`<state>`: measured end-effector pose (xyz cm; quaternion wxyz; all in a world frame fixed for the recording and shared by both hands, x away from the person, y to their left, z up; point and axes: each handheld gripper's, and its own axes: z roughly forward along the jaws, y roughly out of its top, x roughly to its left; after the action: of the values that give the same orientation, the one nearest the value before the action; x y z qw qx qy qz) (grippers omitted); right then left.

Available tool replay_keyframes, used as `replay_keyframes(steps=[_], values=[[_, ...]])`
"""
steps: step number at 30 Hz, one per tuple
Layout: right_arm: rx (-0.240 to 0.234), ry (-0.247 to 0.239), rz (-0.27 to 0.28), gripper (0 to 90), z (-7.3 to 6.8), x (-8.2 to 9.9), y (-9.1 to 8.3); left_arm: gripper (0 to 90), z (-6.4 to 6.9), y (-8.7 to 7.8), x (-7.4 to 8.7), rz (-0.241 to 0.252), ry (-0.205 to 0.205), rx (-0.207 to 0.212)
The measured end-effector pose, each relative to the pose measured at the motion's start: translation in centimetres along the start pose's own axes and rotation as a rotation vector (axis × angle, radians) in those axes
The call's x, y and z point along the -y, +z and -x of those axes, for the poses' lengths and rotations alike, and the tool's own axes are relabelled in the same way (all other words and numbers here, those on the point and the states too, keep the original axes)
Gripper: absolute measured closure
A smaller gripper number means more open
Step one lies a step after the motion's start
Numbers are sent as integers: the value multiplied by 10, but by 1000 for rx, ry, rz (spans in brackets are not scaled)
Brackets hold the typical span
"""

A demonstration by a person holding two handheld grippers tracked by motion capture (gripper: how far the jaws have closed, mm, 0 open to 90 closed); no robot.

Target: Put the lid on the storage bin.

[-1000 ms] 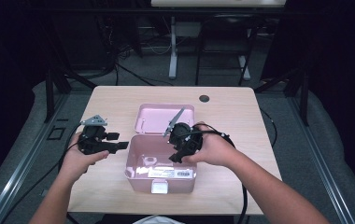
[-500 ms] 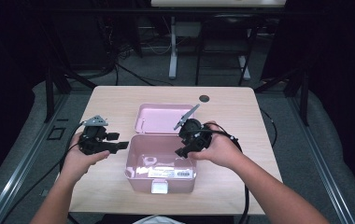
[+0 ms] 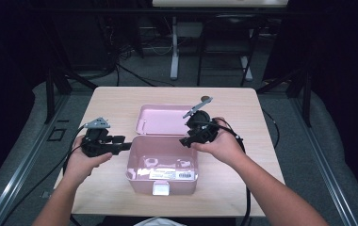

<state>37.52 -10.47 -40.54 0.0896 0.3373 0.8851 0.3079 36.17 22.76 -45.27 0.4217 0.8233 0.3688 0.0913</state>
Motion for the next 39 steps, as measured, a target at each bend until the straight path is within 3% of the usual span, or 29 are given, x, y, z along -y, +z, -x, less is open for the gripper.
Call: replay_keyframes(steps=[5,9,16,20,39], values=[[12,35,19,523,8,0,4,651,1,2,1,16,9,-2],[27,53,28,523,14,0,6,672,2,5,2,23,13,-10],[42,125,46,513,27,-2,11,695,2,13,5,-4,6,-28],[63,146,33,509,32,-2,17,729,4,17,6,-22,9,-14],[168,236,1,513,62,-9,42,732,4,17,7,-17,14,-16]])
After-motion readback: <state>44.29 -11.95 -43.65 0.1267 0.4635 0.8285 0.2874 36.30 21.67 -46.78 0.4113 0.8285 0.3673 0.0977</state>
